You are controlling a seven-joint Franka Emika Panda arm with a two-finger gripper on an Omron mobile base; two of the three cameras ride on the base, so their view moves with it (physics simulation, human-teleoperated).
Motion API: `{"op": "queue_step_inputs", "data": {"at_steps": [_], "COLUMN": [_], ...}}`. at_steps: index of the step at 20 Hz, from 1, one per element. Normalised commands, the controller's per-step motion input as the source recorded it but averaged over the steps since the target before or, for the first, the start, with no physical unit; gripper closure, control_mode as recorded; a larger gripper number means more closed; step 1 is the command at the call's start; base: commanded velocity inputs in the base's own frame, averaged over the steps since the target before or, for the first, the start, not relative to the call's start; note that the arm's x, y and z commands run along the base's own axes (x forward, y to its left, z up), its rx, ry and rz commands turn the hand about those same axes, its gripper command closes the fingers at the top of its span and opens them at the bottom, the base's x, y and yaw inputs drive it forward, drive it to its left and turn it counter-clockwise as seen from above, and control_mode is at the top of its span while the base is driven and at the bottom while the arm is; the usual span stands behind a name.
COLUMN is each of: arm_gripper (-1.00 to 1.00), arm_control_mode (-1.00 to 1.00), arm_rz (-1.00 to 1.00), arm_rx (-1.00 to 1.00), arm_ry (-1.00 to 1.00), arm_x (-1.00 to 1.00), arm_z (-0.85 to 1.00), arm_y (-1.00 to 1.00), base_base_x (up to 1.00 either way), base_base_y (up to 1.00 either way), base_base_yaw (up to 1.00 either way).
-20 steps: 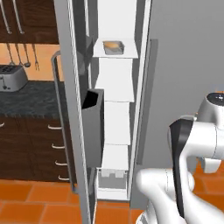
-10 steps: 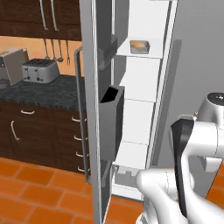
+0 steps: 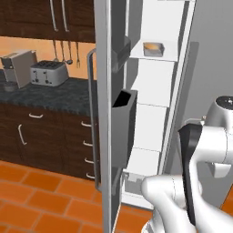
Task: Take the meat container that has the shrimp and place it on the second highest rack of the freezer. Then take the vegetable container that has the carrot and squash and place it on the highest rack of the freezer.
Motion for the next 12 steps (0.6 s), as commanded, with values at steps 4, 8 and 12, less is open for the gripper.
{"op": "queue_step_inputs", "data": {"at_steps": [4, 8, 12], "arm_gripper": [1.0, 1.0, 1.0], "arm_control_mode": [1.0, 1.0, 1.0], "arm_rz": [0.0, 0.0, 0.0], "arm_rx": [0.0, 0.0, 0.0], "arm_ry": [0.0, 0.0, 0.0], "arm_x": [0.0, 0.0, 0.0], "arm_z": [0.0, 0.0, 0.0], "arm_y": [0.0, 0.0, 0.0], "base_base_x": [0.36, 0.41, 0.57], "base_base_y": [0.2, 0.0, 0.08], "base_base_yaw": [0.0, 0.0, 0.0]}}
